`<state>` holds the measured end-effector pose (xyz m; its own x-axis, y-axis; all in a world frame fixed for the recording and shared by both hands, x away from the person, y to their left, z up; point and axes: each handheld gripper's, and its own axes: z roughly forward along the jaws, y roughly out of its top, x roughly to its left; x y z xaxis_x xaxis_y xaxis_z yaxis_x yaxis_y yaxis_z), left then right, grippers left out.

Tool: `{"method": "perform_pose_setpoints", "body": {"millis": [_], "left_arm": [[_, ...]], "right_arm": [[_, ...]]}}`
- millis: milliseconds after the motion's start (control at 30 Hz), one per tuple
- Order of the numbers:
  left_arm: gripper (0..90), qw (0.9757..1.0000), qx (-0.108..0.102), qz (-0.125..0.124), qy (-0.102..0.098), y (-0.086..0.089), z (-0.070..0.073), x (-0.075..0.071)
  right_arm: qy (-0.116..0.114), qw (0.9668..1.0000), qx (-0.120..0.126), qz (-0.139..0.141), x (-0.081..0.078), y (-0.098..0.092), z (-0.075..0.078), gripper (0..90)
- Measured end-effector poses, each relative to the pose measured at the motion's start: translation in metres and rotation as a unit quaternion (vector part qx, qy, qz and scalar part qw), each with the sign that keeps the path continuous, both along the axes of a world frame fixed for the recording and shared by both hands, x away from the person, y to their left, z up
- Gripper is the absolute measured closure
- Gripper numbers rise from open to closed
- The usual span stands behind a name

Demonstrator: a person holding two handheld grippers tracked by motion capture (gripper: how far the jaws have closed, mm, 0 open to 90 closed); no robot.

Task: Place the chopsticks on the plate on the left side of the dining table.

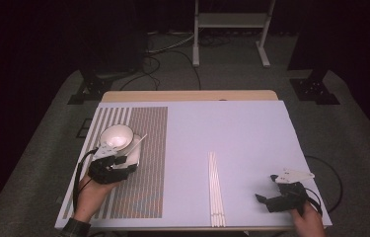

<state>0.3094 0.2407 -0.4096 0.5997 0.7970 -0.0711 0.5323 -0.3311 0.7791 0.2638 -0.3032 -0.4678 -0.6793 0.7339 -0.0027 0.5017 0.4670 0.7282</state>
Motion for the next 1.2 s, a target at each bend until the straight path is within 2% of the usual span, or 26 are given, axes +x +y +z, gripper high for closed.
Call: {"method": "perform_pose_setpoints", "body": {"millis": [33,67,133,333,533,800,967,1200], "left_arm": [[43.4,1.0,-0.001,-0.001,0.0,-0.002,0.0,0.0],[37.3,1.0,-0.003,-0.005,0.001,-0.005,0.0,-0.001],[35.7,0.9999,-0.006,-0.008,0.003,-0.007,0.0,-0.001],[20.9,0.9998,0.001,-0.021,-0.001,-0.021,-0.001,-0.004],[13.0,0.9993,-0.007,-0.036,-0.003,-0.031,-0.001,-0.006],[7.3,0.9982,-0.002,-0.06,0.001,-0.047,-0.003,-0.01],[6.8,0.9974,-0.007,-0.071,0.01,-0.054,-0.004,-0.01],[1.6,0.9967,0.001,-0.081,0.007,-0.066,-0.007,-0.012]], "right_arm": [[0.0,1.0,0.0,0.0,0.0,0.0,0.0,6.7],[0.0,1.0,0.0,0.0,0.0,0.0,0.0,6.7],[0.0,1.0,0.0,0.0,0.0,0.0,0.0,6.8],[0.0,1.0,0.0,0.0,0.0,0.0,0.0,6.7],[0.0,1.0,0.0,0.0,0.0,0.0,0.0,6.8],[0.0,1.0,0.0,0.0,0.0,0.0,0.0,6.7],[0.0,1.0,0.0,0.0,0.0,0.0,0.0,6.7],[0.0,1.0,0.0,0.0,0.0,0.0,0.0,6.7]]}}
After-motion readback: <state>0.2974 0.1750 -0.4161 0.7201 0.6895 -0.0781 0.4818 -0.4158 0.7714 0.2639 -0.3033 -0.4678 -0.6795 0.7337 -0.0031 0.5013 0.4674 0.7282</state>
